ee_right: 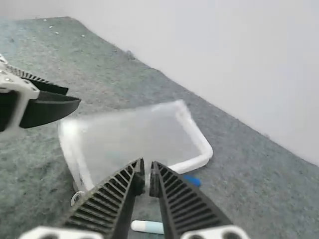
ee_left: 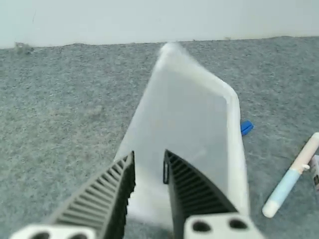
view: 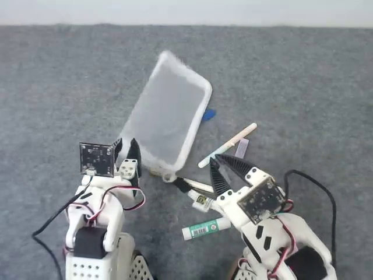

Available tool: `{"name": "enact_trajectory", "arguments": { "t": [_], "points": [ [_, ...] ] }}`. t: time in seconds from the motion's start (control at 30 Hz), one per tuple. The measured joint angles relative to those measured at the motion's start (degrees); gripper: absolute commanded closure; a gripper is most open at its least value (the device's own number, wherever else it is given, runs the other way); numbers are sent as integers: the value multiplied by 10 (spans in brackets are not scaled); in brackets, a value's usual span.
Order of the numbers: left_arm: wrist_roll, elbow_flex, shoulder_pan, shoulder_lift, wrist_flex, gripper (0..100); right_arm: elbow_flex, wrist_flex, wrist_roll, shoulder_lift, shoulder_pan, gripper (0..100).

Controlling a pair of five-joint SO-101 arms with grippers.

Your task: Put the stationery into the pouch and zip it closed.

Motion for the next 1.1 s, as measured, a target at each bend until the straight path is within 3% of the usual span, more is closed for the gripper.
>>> {"name": "enact_trajectory", "arguments": {
  "t": [0.1,0.4,0.63,0.83,1.1],
  "points": [
    [-5,0,-3,0,0,987,16,0,0,0,-18,894],
    [-6,0,-18,0,0,980,59,-37,0,18,-70,887],
    [25,-2,-87,0,0,867,57,-108,-1,216,-100,885],
    [59,-2,-113,0,0,863,18,-177,-1,418,-108,885],
    [62,-2,-115,0,-9,863,-86,-189,-1,659,-111,885]
  ]
}}
